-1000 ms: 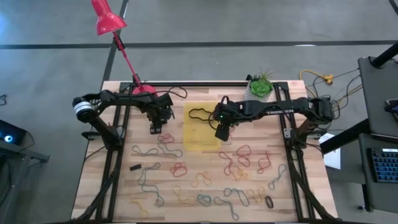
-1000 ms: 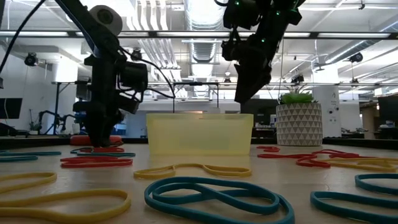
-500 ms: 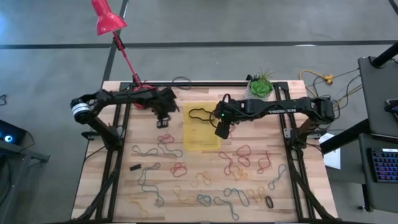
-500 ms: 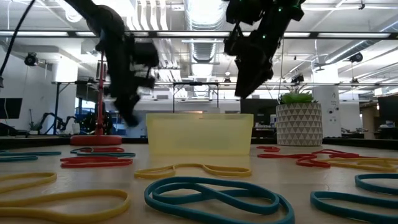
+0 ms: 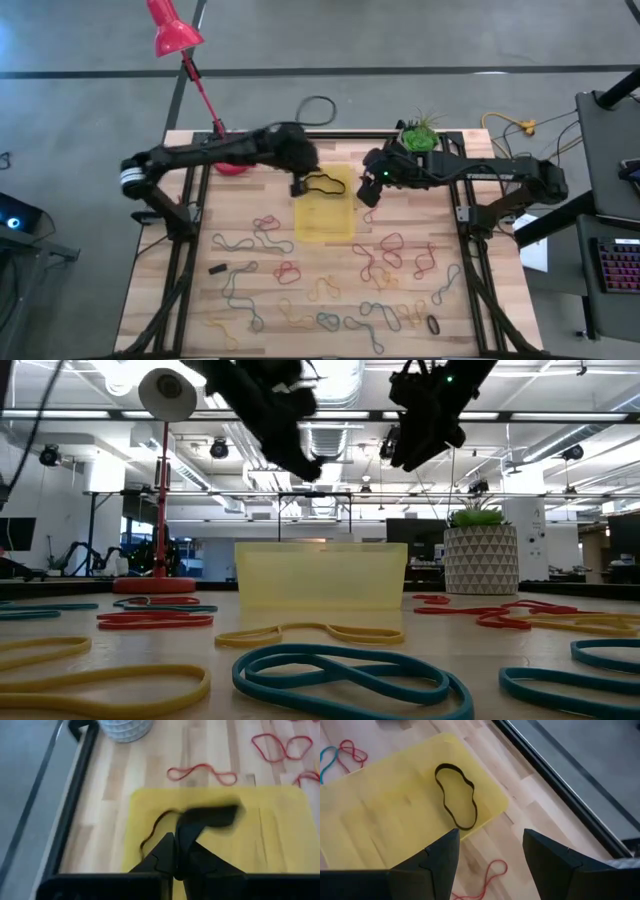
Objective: Pick and place rubber bands into bin
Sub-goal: Put the black rubber band into the yellow bin, then put the red rubber band into the yellow bin
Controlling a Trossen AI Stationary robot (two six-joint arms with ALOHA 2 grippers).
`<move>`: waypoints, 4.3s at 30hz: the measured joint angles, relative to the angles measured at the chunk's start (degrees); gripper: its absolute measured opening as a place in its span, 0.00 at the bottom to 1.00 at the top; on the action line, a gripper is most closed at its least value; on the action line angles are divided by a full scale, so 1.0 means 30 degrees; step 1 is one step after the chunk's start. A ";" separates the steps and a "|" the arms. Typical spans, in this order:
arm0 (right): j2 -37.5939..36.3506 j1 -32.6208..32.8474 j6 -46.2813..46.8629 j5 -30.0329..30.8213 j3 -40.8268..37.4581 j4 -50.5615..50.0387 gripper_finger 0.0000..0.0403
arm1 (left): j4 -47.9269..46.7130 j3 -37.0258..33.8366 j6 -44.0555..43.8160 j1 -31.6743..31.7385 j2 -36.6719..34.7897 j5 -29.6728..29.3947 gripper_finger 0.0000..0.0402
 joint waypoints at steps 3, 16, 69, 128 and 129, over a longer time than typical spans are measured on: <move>-0.0592 0.0007 0.0525 0.0006 -0.0552 -0.0068 0.51 | -0.0171 0.0451 -0.0332 -0.0566 0.1893 -0.0056 0.10; -0.1346 -0.0128 0.0946 -0.3333 -0.3493 -0.0803 0.51 | -0.4808 0.0880 -0.2682 -0.1692 -0.0086 -0.1219 0.50; 0.9067 -0.1698 1.1774 -0.1261 -0.3451 0.0672 0.02 | -0.6202 -0.3910 -0.8577 -0.3236 -0.7838 -0.1712 0.51; 0.4221 0.1291 0.4482 -0.1034 0.5465 -0.1504 0.31 | -0.5035 -0.9512 -0.7548 -0.3419 -0.7675 -0.1506 0.51; 0.4157 0.1355 0.4289 -0.1018 0.5465 -0.1764 0.35 | -0.4435 -0.9981 -0.7100 -0.3426 -0.7565 -0.0990 0.51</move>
